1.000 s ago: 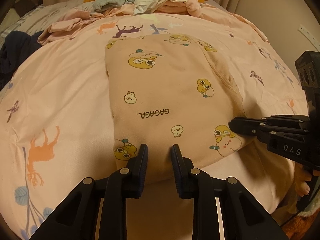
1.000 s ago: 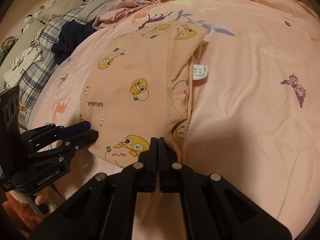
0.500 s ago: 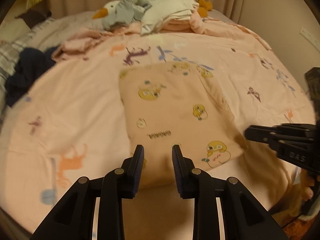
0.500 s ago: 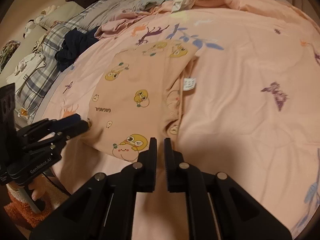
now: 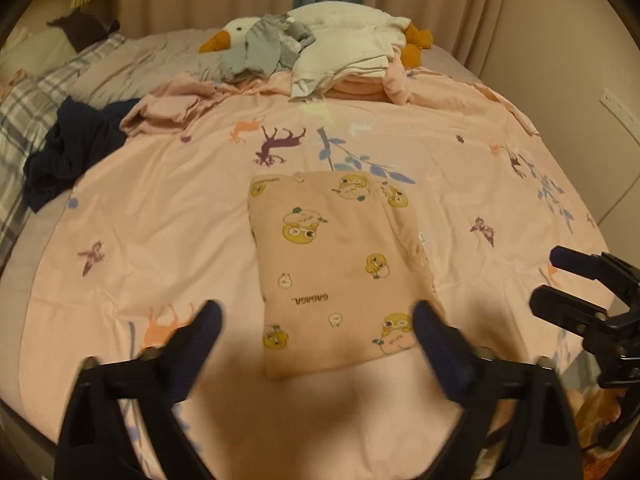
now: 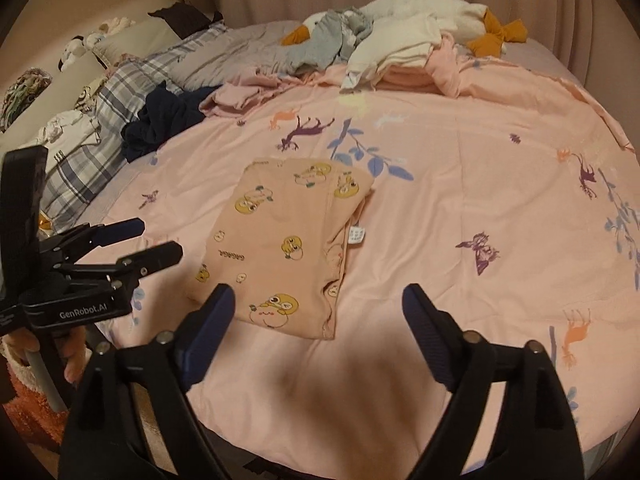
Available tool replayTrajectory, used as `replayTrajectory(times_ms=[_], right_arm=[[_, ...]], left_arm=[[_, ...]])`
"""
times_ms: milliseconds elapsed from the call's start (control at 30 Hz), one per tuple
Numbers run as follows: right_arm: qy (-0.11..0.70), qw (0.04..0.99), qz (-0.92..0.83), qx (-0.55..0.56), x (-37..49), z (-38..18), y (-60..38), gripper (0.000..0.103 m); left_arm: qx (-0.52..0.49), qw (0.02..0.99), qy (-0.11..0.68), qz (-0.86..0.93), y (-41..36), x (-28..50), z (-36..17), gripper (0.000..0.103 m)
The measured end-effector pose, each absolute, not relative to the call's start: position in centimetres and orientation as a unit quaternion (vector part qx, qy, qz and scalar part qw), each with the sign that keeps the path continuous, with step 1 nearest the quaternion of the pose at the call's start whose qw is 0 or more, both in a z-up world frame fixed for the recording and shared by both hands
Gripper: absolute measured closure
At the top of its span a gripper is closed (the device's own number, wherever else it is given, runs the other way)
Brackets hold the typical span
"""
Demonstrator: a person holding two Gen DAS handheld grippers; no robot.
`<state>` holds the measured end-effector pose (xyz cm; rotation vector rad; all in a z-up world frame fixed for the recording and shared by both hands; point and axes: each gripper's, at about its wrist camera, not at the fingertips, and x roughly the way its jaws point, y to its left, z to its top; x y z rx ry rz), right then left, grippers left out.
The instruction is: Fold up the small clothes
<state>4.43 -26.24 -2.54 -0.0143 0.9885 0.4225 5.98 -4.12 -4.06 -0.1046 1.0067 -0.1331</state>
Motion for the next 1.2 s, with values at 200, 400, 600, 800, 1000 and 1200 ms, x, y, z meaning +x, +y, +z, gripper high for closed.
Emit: replayTrajectory(times_ms=[200, 400, 600, 800, 1000, 1200], right_arm=[[0.477, 0.857, 0.192, 0.039, 3.8, -1.2, -26.9, 0.006], [0.469, 0.86, 0.192, 0.062, 3.2, 0.5, -27.2, 0.005], [0.465, 0.862, 0.191, 0.064, 2.9, 2.4, -27.2, 0.003], [0.46, 0.864, 0.196, 0.054, 2.8, 3.3, -27.2, 0.002], [0.461, 0.864, 0.193, 0.055, 3.0, 3.3, -27.1, 0.002], [0.46, 0.867, 0.184, 0.057, 3.3, 3.2, -27.2, 0.002]], left_arm=[[-0.064, 0.878, 0.471, -0.064, -4.1, 4.7, -2.0, 0.005], [-0.059, 0.896, 0.434, -0.07, -4.5, 3.2, 0.9, 0.005], [-0.07, 0.905, 0.413, -0.077, -4.1, 2.3, 3.6, 0.005], [-0.072, 0.912, 0.399, -0.066, -4.0, 2.4, 4.1, 0.005], [-0.07, 0.912, 0.399, -0.061, -3.9, 2.4, 4.0, 0.005], [-0.071, 0.913, 0.397, -0.067, -3.9, 2.4, 4.1, 0.005]])
